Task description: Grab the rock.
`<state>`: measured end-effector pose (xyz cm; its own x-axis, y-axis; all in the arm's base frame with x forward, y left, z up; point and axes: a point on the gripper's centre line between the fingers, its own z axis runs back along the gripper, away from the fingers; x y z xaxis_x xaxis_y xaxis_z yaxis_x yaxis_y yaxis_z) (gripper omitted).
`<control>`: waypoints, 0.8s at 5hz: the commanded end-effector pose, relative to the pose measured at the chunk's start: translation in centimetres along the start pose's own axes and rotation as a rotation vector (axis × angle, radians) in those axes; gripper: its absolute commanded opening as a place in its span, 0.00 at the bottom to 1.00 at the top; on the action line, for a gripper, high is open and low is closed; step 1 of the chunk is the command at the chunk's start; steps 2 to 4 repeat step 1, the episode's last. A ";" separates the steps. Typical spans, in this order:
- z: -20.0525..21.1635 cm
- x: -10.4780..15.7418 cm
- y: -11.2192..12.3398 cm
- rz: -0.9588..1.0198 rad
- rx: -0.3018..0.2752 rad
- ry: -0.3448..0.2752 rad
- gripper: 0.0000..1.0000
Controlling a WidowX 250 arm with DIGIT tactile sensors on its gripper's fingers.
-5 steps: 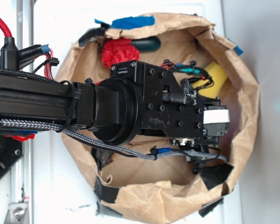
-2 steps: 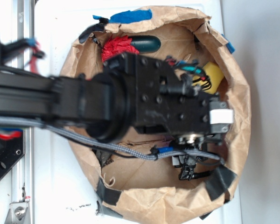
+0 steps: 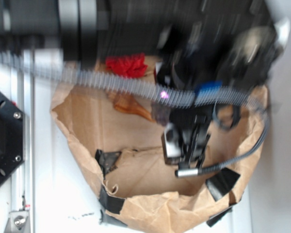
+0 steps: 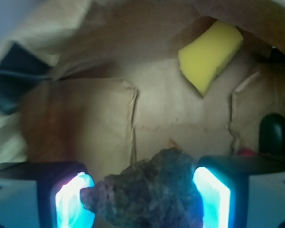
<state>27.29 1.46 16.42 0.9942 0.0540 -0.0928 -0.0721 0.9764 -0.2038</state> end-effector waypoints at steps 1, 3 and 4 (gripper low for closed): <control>4.6 -1.7 -0.4 -0.053 -0.077 -0.101 0.00; 4.6 -1.7 -0.4 -0.053 -0.077 -0.101 0.00; 4.6 -1.7 -0.4 -0.053 -0.077 -0.101 0.00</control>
